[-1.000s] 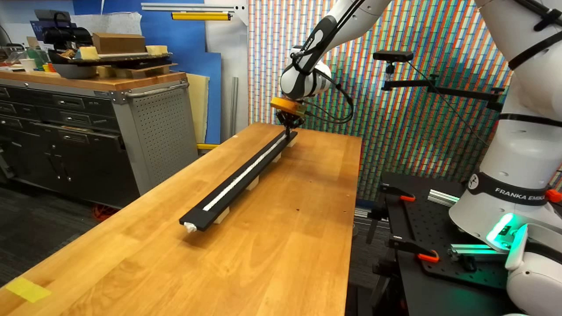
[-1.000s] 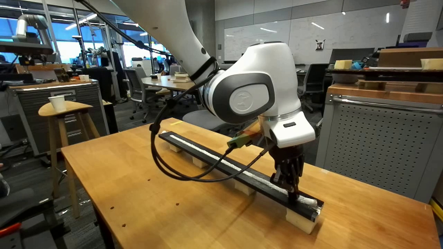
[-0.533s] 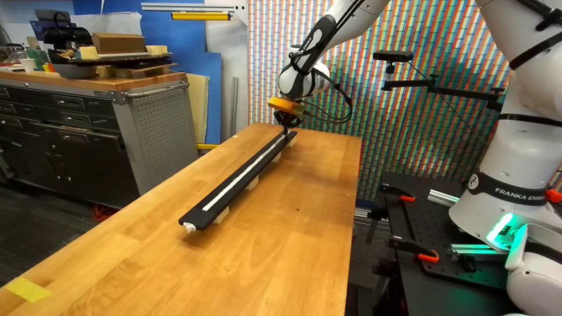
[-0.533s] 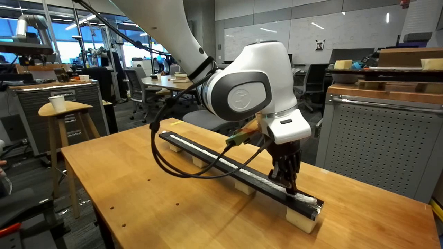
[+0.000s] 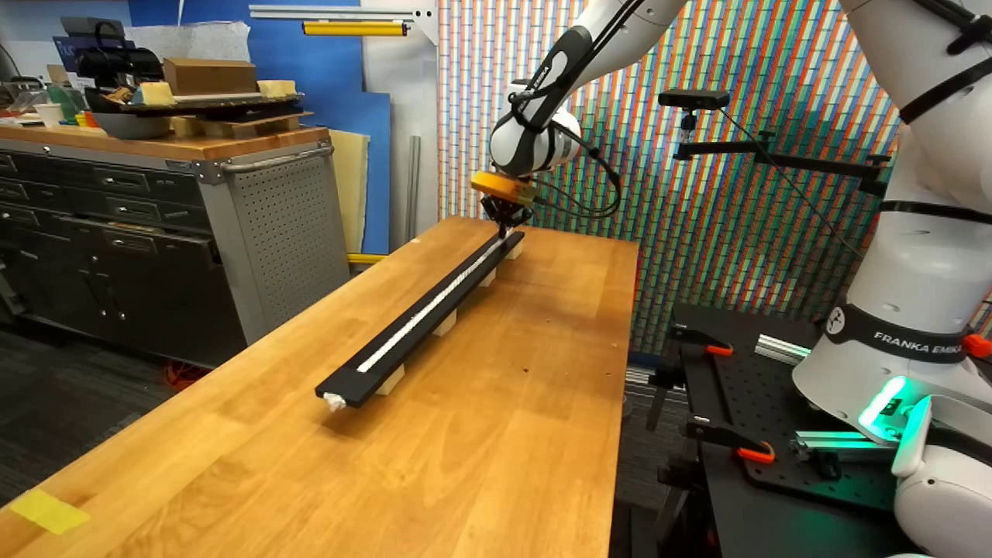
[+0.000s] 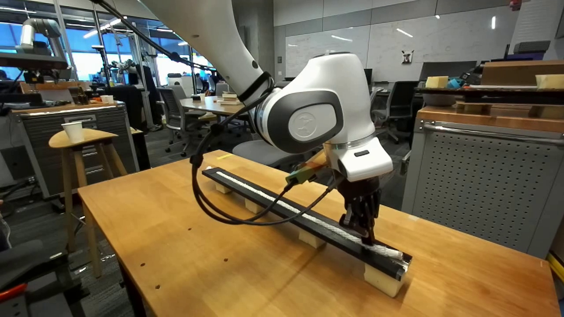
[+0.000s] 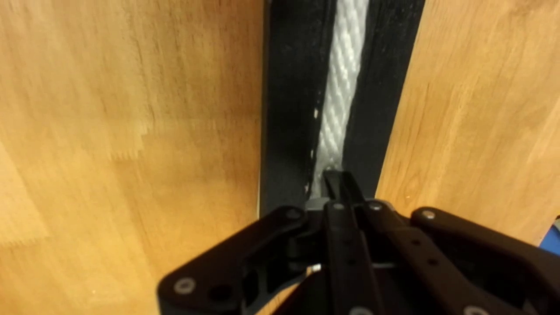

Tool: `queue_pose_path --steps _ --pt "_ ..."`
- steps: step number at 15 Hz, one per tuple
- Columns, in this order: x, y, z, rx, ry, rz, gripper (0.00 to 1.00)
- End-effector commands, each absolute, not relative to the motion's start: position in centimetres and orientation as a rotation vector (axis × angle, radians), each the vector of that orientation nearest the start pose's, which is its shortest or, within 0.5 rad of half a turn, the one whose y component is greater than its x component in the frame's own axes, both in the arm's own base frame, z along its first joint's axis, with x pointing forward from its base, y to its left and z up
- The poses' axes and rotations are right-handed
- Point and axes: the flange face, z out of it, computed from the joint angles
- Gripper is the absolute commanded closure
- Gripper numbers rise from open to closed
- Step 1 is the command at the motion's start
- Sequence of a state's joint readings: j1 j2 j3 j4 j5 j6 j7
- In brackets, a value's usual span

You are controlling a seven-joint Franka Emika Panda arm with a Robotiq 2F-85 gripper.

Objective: Pick up the rope and arrange it straight on the object

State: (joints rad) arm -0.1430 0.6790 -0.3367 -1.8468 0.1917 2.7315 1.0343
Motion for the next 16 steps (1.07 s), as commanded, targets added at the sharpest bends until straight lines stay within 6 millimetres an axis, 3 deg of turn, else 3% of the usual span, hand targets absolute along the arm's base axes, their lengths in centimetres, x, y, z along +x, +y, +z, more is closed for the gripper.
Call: queue_pose_path --steps 1,4,8,16 --pt "60.3 -27.9 19.9 -2.227 2.198 -0.407 1.00" --pt "60.6 -27.0 18.8 -2.236 2.190 -0.363 1.00" --pt "60.1 -27.4 18.1 -2.222 2.208 -0.343 1.00" --pt "59.7 -28.4 20.8 -2.212 2.218 -0.379 1.00"
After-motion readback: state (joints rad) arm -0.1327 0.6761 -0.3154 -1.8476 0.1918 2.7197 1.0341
